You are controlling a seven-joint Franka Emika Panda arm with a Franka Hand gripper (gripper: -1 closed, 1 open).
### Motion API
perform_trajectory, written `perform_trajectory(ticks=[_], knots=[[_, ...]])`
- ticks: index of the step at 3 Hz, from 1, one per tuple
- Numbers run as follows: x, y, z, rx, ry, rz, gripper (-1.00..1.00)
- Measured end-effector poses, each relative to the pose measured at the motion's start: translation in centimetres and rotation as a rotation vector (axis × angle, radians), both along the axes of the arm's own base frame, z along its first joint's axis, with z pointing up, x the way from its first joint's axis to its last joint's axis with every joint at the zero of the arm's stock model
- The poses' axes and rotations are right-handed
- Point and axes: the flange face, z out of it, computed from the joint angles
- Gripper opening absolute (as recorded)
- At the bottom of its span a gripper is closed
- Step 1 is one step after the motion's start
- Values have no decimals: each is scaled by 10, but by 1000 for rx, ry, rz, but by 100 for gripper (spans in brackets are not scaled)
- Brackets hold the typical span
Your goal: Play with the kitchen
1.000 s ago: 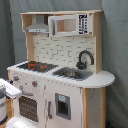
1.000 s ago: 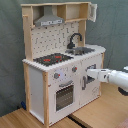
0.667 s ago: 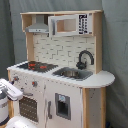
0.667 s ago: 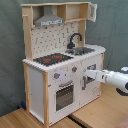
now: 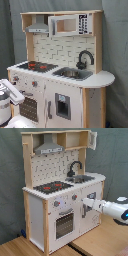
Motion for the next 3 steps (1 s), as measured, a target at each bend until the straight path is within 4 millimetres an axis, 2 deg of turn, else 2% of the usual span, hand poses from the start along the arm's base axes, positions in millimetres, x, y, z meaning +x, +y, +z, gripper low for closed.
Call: perform_trajectory(ticks=[3], knots=[[14, 29, -24, 246, 1, 39, 100]])
